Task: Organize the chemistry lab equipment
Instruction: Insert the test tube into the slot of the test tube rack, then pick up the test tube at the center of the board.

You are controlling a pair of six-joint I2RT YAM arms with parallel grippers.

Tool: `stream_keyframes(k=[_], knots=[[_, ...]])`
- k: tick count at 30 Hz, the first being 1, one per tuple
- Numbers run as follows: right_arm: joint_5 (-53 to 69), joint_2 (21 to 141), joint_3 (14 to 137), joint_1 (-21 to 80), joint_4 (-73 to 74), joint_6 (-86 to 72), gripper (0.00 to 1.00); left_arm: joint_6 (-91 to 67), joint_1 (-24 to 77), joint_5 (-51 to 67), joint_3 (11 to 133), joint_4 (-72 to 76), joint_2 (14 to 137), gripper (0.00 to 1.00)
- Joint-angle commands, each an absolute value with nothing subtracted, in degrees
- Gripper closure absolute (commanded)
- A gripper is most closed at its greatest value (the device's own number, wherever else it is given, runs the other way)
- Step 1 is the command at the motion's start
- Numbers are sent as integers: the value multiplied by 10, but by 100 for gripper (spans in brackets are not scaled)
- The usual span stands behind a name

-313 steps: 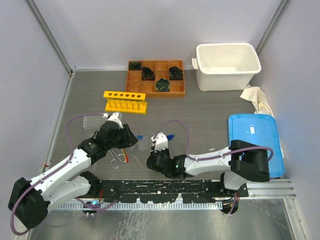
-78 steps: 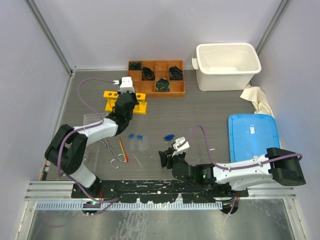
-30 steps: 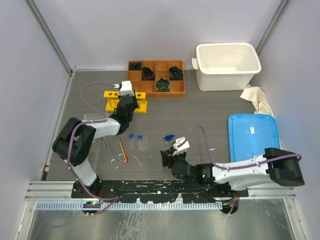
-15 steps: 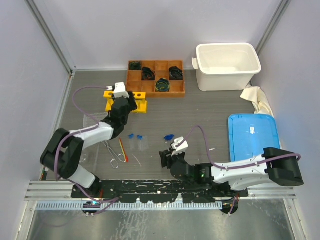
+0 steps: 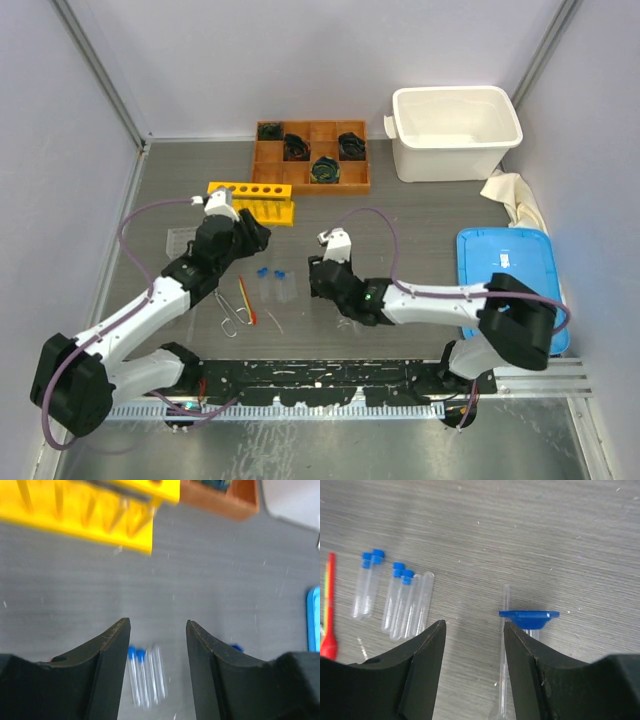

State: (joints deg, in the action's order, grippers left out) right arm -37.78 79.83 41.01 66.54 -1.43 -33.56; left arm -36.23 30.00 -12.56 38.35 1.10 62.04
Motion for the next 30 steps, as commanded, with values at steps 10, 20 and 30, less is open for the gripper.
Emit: stream_keyframes(k=[10, 20, 30], knots=[[-174, 985, 590, 636, 72, -333, 51, -388, 311, -25, 336, -181, 489, 50], [-184, 1008, 588, 636, 71, -342, 54, -381, 311, -29, 322, -195, 455, 50], [-217, 1027, 601, 635, 72, -337, 57, -388, 311, -12, 314, -189, 458, 51]])
